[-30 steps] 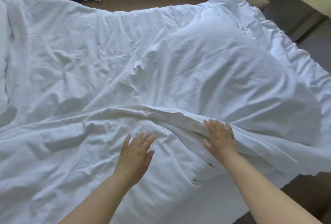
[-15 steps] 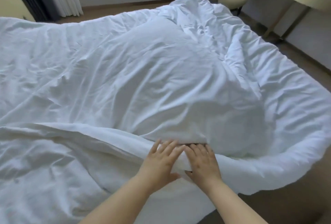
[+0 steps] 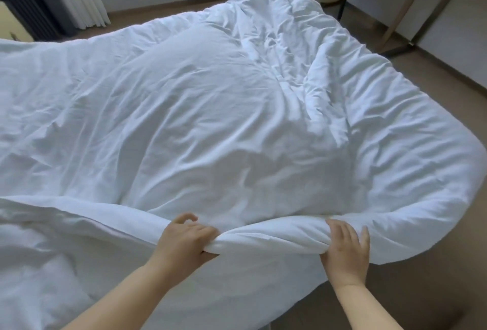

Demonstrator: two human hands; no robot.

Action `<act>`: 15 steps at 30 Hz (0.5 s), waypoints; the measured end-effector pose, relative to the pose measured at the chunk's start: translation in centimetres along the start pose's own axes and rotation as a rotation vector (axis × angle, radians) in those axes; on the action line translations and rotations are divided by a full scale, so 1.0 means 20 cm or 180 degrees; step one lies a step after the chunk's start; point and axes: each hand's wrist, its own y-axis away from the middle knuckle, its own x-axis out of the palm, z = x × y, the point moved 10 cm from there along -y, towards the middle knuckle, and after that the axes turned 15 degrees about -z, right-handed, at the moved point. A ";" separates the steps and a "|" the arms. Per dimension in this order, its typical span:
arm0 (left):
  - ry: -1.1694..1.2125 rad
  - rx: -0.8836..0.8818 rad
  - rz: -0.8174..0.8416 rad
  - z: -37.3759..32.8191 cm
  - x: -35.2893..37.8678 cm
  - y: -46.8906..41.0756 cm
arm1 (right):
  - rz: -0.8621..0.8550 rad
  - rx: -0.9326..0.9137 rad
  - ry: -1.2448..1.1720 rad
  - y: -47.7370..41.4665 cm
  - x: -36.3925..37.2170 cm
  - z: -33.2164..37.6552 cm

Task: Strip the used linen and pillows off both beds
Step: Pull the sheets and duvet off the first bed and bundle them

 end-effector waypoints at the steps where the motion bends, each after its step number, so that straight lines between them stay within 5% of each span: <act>1: 0.0068 0.0003 -0.0119 -0.01 -0.04 -0.01 | -0.0278 -0.0017 -0.0070 -0.04 -0.09 0.00; 8: 0.0188 -0.0124 -0.0660 0.02 -0.36 -0.31 | -0.0983 0.0087 -0.0543 -0.41 -0.59 -0.05; 15: 0.0246 -0.0580 -0.0742 0.22 -0.37 -0.49 | -0.0809 0.0262 -0.1080 -0.67 -0.59 -0.06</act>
